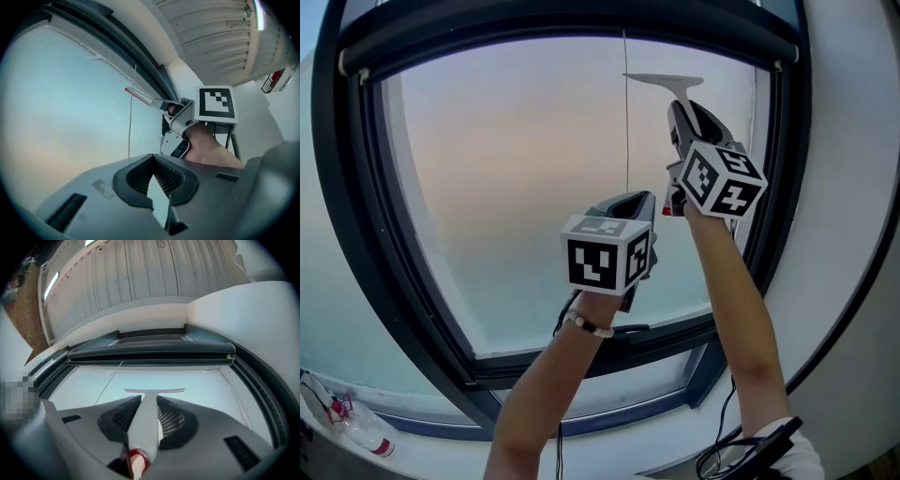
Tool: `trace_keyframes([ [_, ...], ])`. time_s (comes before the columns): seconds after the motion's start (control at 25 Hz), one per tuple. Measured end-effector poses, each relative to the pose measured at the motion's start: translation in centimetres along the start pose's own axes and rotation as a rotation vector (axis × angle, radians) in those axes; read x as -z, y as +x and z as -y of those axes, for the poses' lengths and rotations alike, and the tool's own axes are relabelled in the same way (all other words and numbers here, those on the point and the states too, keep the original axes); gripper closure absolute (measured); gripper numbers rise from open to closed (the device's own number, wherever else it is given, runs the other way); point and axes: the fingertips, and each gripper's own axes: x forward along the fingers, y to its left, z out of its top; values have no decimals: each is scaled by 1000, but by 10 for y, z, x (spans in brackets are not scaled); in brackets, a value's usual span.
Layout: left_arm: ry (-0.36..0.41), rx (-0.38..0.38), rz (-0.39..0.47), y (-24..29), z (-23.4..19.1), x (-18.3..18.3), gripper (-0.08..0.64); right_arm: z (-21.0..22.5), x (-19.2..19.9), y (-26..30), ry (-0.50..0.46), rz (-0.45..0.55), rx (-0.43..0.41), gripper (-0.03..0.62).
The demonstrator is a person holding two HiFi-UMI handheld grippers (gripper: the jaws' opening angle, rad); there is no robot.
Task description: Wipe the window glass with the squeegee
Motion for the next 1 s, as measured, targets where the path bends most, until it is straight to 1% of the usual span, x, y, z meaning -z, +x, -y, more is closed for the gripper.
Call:
trace_keyframes([
  [0.08, -1, -7, 11, -3, -4, -5, 560, -1, -3, 6, 3, 12, -3, 500],
  [0.2, -6, 1, 15, -5, -4, -5, 560, 4, -11, 8, 14, 36, 8, 500],
  [0.36, -19, 11, 10, -3, -8, -3, 560, 2, -12, 20, 27, 26, -10, 500],
  [0.56, -39, 32, 10, -4, -5, 4, 560, 1, -5, 21, -17, -4, -19, 500],
  [0.72, -45, 43, 7, -9, -3, 9, 560, -1, 9, 11, -41, -27, -11, 500],
  [0.88, -66, 77, -14, -13, 6, 24, 560, -1, 28, -10, -44, -55, -7, 501],
  [1.0, -73, 78, -23, -15, 8, 35, 560, -3, 42, -23, -39, -74, -9, 500],
])
